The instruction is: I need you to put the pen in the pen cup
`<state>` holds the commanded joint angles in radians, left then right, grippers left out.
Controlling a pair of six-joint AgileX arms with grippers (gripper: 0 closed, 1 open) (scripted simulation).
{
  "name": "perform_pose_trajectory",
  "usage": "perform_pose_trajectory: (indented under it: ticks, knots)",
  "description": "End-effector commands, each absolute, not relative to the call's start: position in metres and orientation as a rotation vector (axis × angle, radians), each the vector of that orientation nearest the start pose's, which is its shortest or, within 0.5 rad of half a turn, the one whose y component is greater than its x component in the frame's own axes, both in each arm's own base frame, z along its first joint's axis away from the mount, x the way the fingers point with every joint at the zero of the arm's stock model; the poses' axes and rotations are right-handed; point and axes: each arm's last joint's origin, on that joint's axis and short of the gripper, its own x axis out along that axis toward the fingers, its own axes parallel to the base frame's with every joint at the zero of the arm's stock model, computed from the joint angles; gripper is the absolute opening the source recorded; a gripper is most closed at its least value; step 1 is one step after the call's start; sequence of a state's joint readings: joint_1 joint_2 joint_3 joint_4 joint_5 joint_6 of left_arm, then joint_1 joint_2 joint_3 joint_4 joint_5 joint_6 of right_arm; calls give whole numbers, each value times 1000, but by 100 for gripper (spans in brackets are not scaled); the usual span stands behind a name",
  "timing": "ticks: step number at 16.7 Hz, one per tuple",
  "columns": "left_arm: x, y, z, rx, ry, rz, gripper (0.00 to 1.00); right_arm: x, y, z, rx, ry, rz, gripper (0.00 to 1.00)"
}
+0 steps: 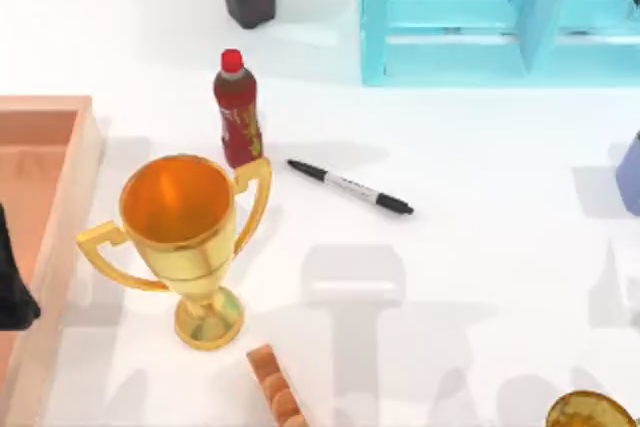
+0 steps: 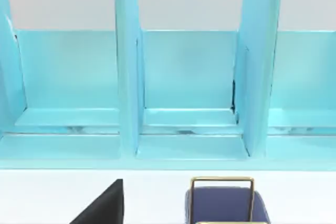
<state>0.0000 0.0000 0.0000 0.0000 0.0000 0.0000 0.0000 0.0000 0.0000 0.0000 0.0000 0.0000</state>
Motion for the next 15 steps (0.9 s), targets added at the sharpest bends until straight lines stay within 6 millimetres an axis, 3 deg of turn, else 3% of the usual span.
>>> perform_pose_trajectory:
  ticks: [4,7,11,15]
  knots:
    - [106,-1,160,0,0,0,100,106,0,164,-8,29,7,100]
    - [106,-1,160,0,0,0,100,108,3,182,-42,147,30,100]
    - [106,-1,160,0,0,0,100,124,12,231,-128,392,77,100]
    - [106,-1,160,0,0,0,100,175,34,300,-255,628,155,100]
